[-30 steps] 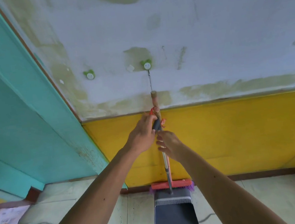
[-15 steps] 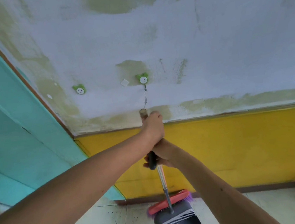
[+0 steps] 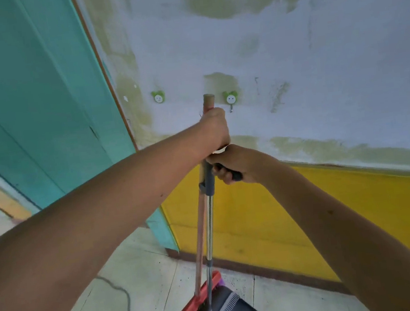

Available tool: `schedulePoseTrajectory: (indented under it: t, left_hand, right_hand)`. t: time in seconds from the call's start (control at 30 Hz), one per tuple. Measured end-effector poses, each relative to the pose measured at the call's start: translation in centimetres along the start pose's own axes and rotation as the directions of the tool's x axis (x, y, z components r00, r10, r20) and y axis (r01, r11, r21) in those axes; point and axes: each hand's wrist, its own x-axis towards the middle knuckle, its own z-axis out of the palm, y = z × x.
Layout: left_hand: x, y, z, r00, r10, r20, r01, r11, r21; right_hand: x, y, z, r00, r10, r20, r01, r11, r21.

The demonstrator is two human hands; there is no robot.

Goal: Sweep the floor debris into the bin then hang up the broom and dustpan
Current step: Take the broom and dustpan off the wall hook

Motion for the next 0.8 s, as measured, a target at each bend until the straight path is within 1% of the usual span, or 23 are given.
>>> schedulePoseTrajectory:
  t: [0.07,0.13,0.17,0.23,0.27,0.33,0.4,0.47,0.53,0.57,0.6,0.63,0.67,0.7,0.73,0.77,0.8]
  left_hand:
    - [-1.7,-1.3,-1.3,0.999,-0.020,-0.032,0.022,0.999,0.040]
    - [-3.7,-3.1,-2.1,0.998,-0.062,-0.030,0.063,0.996,0.062]
    - [-4.8,-3.9,-2.1,0.996,-0.088,-0.023,0.089,0.994,0.057]
    - [-7.0,-4.8,-1.8,0.984,-0.174,0.029,0.174,0.985,0.005]
    - [-8.0,-4.8,-1.4,0.974,-0.215,0.073,0.220,0.974,-0.061]
    - [-9.9,-4.2,-0.3,0.937,-0.267,0.227,0.322,0.911,-0.257]
    - [-12.2,-3.8,1.5,0.890,-0.206,0.408,0.377,0.835,-0.400]
    - [-14.7,-2.8,4.0,0.826,-0.104,0.554,0.403,0.797,-0.450]
    - [-17.0,-0.6,6.6,0.775,-0.115,0.622,0.477,0.752,-0.455]
    - [-18.1,0.5,7.5,0.758,-0.121,0.640,0.505,0.731,-0.460]
    - [-19.1,1.6,8.3,0.738,-0.104,0.667,0.517,0.722,-0.459]
    - [-20.0,2.5,9.1,0.716,-0.068,0.695,0.528,0.704,-0.475]
    - [-20.9,3.4,9.7,0.699,-0.036,0.714,0.542,0.678,-0.497]
    - [-21.8,4.3,10.2,0.689,-0.014,0.724,0.558,0.649,-0.518]
    - [-22.5,5.3,10.6,0.696,-0.012,0.718,0.570,0.618,-0.542]
    - [-23.5,6.4,10.7,0.716,-0.030,0.697,0.581,0.578,-0.572]
    - [-24.6,7.7,10.9,0.750,-0.054,0.659,0.575,0.544,-0.610]
  right_hand:
    - [-1.7,-1.6,-0.2,0.998,-0.045,0.048,0.039,0.993,0.112]
    - [-3.2,-3.5,-0.2,0.987,-0.104,0.121,0.084,0.984,0.159]
    - [-4.0,-4.4,0.0,0.977,-0.132,0.166,0.106,0.983,0.152]
    - [-5.3,-5.8,1.1,0.947,-0.178,0.269,0.164,0.984,0.075]
    - [-5.7,-6.2,1.9,0.924,-0.199,0.328,0.204,0.979,0.019]
    - [-6.3,-6.2,4.0,0.875,-0.209,0.436,0.265,0.962,-0.071]
    - [-6.3,-5.6,5.9,0.832,-0.174,0.526,0.261,0.961,-0.094]
    - [-5.7,-4.3,7.4,0.786,-0.134,0.603,0.218,0.974,-0.069]
    - [-5.5,-1.6,8.7,0.746,-0.127,0.653,0.160,0.987,0.010]
    - [-5.4,0.4,9.5,0.719,-0.162,0.676,0.160,0.985,0.066]
    - [-5.3,2.7,10.6,0.691,-0.226,0.686,0.186,0.973,0.134]
    - [-5.5,5.3,11.8,0.680,-0.317,0.662,0.239,0.948,0.209]
    - [-6.0,7.7,13.4,0.696,-0.408,0.591,0.296,0.913,0.281]
    - [-6.5,9.9,15.2,0.725,-0.474,0.500,0.357,0.879,0.316]
    - [-7.1,11.5,17.3,0.772,-0.509,0.381,0.408,0.856,0.317]
    - [-7.7,12.4,19.5,0.823,-0.514,0.240,0.438,0.845,0.306]
    - [-8.3,12.8,21.5,0.893,-0.436,0.114,0.374,0.858,0.353]
